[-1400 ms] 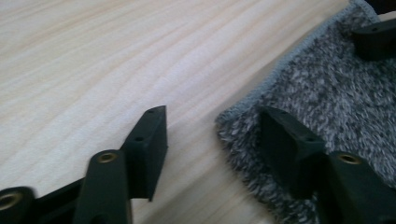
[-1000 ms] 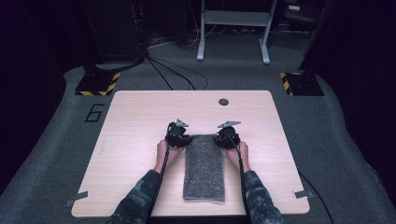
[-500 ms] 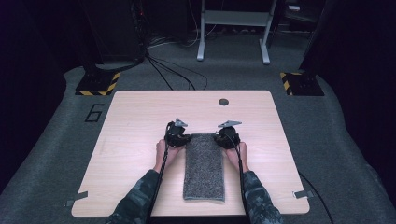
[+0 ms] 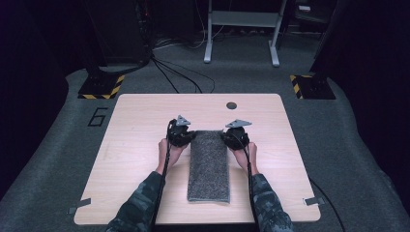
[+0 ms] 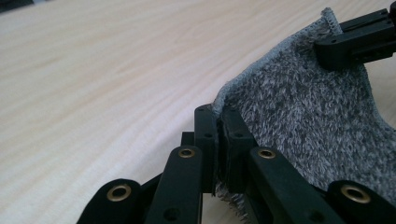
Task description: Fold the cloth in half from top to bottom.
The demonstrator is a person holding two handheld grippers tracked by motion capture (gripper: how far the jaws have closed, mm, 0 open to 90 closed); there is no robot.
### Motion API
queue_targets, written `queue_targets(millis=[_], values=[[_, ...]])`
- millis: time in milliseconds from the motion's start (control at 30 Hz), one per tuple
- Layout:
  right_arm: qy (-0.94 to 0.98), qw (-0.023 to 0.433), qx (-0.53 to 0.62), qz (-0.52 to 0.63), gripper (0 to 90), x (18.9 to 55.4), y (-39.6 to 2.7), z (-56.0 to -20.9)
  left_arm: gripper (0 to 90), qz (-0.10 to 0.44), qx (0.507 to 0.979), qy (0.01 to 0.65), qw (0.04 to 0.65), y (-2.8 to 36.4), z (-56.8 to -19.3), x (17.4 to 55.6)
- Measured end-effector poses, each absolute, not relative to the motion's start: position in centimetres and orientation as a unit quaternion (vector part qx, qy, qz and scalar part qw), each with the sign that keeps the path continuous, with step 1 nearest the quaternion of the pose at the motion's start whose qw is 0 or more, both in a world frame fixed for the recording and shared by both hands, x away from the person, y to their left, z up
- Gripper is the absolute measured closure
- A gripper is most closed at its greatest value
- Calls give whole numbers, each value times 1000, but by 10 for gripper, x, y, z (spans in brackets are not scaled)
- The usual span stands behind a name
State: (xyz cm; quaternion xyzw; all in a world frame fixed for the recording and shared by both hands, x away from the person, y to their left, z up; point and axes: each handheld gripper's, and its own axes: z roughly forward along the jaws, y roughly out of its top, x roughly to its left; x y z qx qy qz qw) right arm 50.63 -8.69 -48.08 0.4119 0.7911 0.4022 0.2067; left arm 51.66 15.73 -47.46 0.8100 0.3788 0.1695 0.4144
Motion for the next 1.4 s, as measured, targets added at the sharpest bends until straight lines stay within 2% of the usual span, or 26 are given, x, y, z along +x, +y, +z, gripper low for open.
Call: queue_targets(millis=[867, 1200, 1400], values=[[773, 265, 372, 441, 870, 509, -82, -430, 866, 219, 790, 350, 452, 167, -425, 518], [769, 284, 339, 462, 868, 487, -84, -422, 863, 224, 789, 329, 469, 170, -418, 497], [766, 273, 342, 471, 867, 478, -88, -427, 862, 220, 791, 326, 468, 171, -422, 494]])
